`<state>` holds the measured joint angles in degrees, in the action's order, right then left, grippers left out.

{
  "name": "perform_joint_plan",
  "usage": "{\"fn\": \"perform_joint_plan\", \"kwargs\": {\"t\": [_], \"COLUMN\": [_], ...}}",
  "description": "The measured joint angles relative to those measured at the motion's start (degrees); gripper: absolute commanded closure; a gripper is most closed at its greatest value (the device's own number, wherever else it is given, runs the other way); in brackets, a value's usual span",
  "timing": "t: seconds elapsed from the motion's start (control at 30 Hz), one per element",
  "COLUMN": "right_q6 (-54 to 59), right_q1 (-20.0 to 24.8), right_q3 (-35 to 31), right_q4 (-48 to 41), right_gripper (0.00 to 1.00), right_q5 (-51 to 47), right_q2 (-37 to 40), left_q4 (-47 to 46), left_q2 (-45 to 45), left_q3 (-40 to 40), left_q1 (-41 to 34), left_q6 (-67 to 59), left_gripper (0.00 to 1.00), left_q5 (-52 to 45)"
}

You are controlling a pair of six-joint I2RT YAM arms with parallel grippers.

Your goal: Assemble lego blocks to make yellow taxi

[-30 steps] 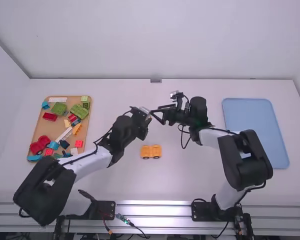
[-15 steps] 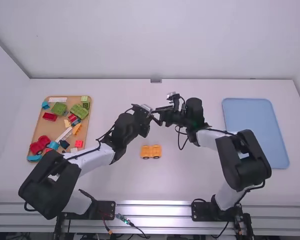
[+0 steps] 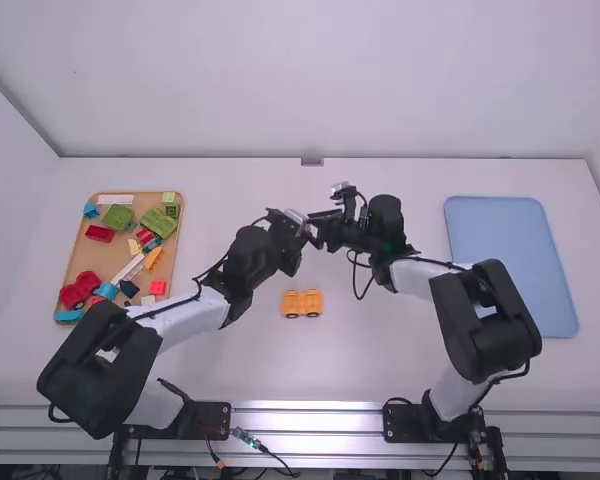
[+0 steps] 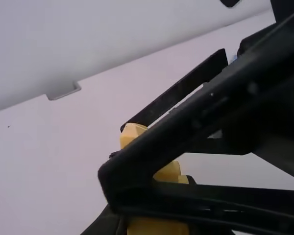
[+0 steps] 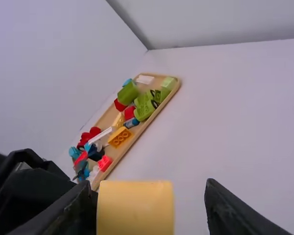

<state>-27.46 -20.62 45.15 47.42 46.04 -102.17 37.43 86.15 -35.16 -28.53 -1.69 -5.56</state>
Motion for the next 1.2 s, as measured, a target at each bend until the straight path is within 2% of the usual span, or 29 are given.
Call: {"fn": "perform_joint_plan", "kwargs": {"t": [0.03,0.1,0.43,0.5,0.63,0.77,0.8,0.83,0.9,0.93,0.97,1.0,1.03,1.07,1.2], "right_q6": [0.0,-0.04,-0.22,-0.22,-0.11,-0.24,-0.22,-0.26,-0.22,-0.22,-0.24,-0.2,-0.28,-0.26,-0.09], "right_q1": [-0.11,-0.35,-0.48,-0.48,-0.48,-0.48,-0.48,-0.48,-0.5,-0.59,-0.57,-0.57,-0.52,-0.52,-0.52], "right_q3": [0.0,0.0,0.07,0.2,0.22,0.24,0.24,0.24,0.22,0.22,0.22,0.24,0.24,0.22,0.24], "right_q4": [0.04,0.15,-0.52,-0.66,-0.76,-0.83,-0.87,-0.85,-0.85,-0.87,-0.9,-0.87,-0.87,-0.87,-0.87], "right_gripper": [0.46,0.48,0.44,0.48,0.62,0.66,0.67,0.67,0.69,0.7,0.72,0.72,0.73,0.76,0.78], "right_q5": [0.13,0.13,-0.11,-0.13,0.13,0.28,0.28,0.28,0.28,0.31,0.28,0.24,0.2,0.24,0.13], "right_q2": [0.0,0.0,0.0,0.0,0.0,0.0,0.0,0.0,0.0,0.0,0.0,0.0,0.0,0.0,0.0], "left_q4": [-0.04,-0.17,-0.26,-0.26,-0.26,-0.26,-0.26,-0.26,-0.24,-0.24,-0.24,-0.28,-0.26,-0.28,-0.42], "left_q2": [0.0,0.0,0.0,0.0,0.0,0.0,0.0,0.0,0.0,0.0,0.0,0.0,0.0,0.0,0.0], "left_q3": [-0.02,-0.02,0.0,0.0,0.0,-0.02,0.0,0.0,0.0,-0.02,0.0,-0.02,-0.02,0.0,-0.02], "left_q1": [0.0,0.02,0.02,0.02,0.02,0.02,0.02,0.02,0.0,0.02,0.02,0.02,0.02,0.02,0.02], "left_q6": [-0.28,-0.5,-0.94,-0.94,-0.94,-0.94,-0.94,-0.92,-0.98,-1.05,-1.46,-1.05,-1.25,-1.46,-1.27], "left_gripper": [0.98,0.98,0.98,0.98,0.98,0.98,0.92,0.78,0.74,0.66,0.5,0.49,0.36,0.28,0.14], "left_q5": [-0.15,-0.22,2.45,2.84,3.15,3.28,3.28,3.28,3.26,3.28,3.28,3.3,3.26,3.28,3.32]}}
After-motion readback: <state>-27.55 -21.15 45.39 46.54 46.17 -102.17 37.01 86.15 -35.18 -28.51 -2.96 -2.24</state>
